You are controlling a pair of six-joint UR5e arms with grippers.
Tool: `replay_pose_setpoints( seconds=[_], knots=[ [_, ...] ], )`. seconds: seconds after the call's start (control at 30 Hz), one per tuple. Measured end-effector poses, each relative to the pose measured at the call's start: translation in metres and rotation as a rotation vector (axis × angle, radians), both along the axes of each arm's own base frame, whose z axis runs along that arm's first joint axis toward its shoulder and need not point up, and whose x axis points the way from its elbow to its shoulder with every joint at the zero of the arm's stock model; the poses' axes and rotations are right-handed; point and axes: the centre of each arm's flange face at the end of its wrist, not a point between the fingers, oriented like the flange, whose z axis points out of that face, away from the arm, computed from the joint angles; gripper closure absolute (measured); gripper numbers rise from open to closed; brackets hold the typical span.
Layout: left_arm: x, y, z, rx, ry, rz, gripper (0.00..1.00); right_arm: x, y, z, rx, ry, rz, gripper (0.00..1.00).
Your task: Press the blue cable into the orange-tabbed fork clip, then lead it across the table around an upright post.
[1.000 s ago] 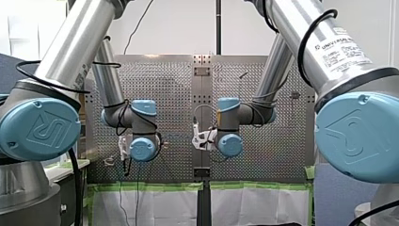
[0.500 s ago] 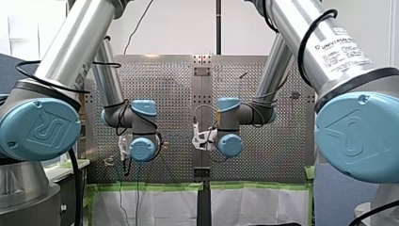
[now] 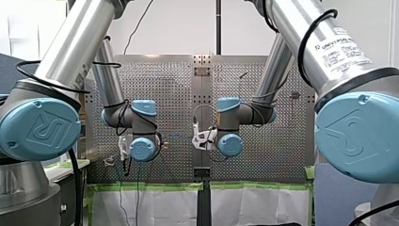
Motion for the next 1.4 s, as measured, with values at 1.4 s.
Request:
replay_pose_setpoints(
  seconds=[1.4],
  knots=[
    [-0.031, 0.009, -0.048, 0.166, 0.146, -0.137, 1.0, -0.02, 0.008, -0.045, 0.088, 0.134, -0.12, 1.0]
  ],
)
